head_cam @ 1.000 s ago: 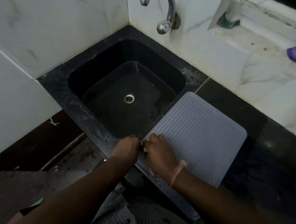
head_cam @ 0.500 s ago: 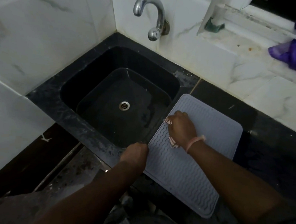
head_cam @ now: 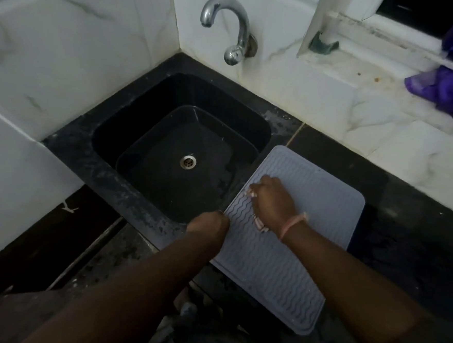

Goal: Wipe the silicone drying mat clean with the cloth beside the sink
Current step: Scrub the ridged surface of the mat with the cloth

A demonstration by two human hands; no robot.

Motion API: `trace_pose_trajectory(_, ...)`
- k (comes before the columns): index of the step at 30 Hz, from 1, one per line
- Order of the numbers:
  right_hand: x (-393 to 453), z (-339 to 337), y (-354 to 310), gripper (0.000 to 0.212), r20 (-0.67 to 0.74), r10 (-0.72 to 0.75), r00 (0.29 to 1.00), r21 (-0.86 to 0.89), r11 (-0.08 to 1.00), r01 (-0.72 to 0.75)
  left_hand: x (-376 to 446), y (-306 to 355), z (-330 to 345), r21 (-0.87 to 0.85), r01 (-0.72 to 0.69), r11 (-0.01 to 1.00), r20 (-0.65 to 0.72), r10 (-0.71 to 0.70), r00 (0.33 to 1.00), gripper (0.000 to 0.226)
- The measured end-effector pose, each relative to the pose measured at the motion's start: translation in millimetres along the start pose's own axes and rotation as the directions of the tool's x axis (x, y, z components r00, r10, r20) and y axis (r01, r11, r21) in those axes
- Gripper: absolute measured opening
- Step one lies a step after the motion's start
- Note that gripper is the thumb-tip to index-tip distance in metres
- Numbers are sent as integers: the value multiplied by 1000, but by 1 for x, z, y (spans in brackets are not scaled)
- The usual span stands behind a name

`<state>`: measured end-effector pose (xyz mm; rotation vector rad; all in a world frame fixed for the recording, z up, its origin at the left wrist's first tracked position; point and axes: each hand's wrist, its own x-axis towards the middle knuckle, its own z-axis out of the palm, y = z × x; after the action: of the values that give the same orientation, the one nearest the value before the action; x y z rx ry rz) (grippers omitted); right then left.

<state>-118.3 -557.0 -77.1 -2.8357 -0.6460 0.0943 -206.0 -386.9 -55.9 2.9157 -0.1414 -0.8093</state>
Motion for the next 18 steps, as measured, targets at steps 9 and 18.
trace_pose_trajectory(9,-18,3,-18,18,4,-14,1000,46,999,14,21,7,-14,-92,-2,996,-85,-6,996,29)
trace_pose_trajectory(18,14,0,18,23,-21,-60,998,32,998,60,24,16,-13,-27,-22,999,-66,20,998,36)
